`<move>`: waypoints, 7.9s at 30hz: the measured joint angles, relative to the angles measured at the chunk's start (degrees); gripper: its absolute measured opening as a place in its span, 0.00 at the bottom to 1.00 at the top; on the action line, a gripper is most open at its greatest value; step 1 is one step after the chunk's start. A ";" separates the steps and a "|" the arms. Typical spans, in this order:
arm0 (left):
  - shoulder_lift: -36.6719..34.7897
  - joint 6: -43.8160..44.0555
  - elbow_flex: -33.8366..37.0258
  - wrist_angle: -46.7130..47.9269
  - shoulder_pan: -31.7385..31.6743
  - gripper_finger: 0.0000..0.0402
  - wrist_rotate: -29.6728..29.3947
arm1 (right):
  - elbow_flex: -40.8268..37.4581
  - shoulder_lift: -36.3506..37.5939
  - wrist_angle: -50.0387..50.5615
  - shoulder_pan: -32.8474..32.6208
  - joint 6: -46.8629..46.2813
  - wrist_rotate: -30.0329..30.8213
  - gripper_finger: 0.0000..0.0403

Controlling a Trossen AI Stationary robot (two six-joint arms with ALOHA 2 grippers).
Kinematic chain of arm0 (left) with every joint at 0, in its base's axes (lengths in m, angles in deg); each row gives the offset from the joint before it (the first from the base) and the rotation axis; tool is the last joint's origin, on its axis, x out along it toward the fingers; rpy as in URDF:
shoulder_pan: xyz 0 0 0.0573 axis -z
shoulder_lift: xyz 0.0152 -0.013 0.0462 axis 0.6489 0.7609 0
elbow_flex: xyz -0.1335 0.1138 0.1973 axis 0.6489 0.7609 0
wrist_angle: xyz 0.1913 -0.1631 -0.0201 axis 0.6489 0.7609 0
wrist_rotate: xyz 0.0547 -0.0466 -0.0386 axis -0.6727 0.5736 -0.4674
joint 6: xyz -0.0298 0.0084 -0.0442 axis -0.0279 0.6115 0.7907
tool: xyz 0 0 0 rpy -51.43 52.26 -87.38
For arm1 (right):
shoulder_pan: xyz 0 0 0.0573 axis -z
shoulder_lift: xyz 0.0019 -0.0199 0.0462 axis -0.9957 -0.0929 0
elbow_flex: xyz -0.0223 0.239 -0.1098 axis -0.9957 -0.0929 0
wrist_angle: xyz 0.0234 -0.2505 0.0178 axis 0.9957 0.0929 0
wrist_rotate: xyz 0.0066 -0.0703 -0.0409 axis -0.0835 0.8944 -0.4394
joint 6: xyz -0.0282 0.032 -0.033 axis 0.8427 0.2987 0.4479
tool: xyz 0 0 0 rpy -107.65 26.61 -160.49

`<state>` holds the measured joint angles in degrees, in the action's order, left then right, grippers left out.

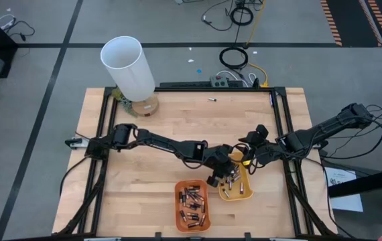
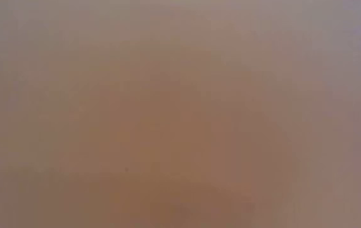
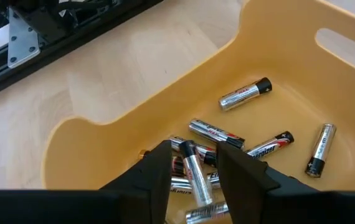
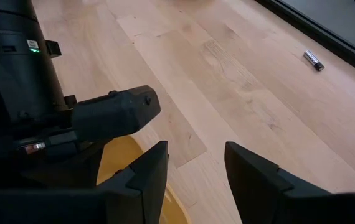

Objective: Sort batteries

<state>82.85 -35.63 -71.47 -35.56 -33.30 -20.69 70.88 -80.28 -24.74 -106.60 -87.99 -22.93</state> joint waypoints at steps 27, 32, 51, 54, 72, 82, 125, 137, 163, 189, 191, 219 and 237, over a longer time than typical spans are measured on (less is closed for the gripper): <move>-18.73 5.55 10.27 36.44 -1.40 0.35 0.20 | 0.00 -1.66 -10.17 -1.95 6.55 -6.27 0.37; -18.78 4.68 13.84 33.06 -1.29 0.35 0.09 | 0.00 -7.73 -20.42 -3.96 10.73 -14.28 0.37; -20.40 4.68 16.35 35.37 -1.31 0.34 0.91 | 23.72 -36.56 -13.04 -1.29 25.99 -34.47 0.01; -21.45 5.58 19.72 33.80 -2.20 0.33 1.05 | 30.61 -41.81 -3.18 -1.39 26.83 -34.56 0.00; -25.33 7.39 28.71 25.06 -3.26 0.33 2.99 | 37.70 -54.18 -0.41 0.68 23.22 -41.85 0.00; -25.33 7.66 31.39 24.68 -3.28 0.33 2.97 | 37.95 -57.22 -1.06 2.76 23.55 -45.42 0.00; -27.83 3.85 31.39 26.45 -2.78 0.33 -1.59 | 22.05 -28.24 4.08 -2.65 14.39 -18.66 0.00; -31.54 23.27 31.56 26.95 0.41 0.33 -17.09 | 3.69 -16.43 -24.89 -7.87 12.07 -15.01 0.00; -45.81 47.51 52.48 30.34 -17.92 0.33 -6.45 | 3.85 -17.16 -22.21 -10.05 11.46 -18.05 0.00; -50.10 60.13 59.84 15.87 -11.96 0.33 -5.27 | 3.87 -17.16 -21.90 -10.05 10.05 -18.21 0.00; -49.51 60.60 59.84 15.59 -11.27 0.33 -6.38 | 3.87 -17.16 -21.90 -10.05 10.05 -18.21 0.00; -35.73 43.12 57.09 7.30 -2.19 0.27 -17.53 | 3.87 -17.16 -21.94 -10.03 10.01 -19.34 0.00; -37.59 32.82 49.59 2.35 -3.90 0.11 -12.96 | 3.88 -16.19 -20.92 -10.04 10.59 -13.95 0.00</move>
<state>45.26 -2.81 -21.88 -33.22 -37.19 -33.66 74.76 -96.47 -45.67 -116.64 -77.41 -36.87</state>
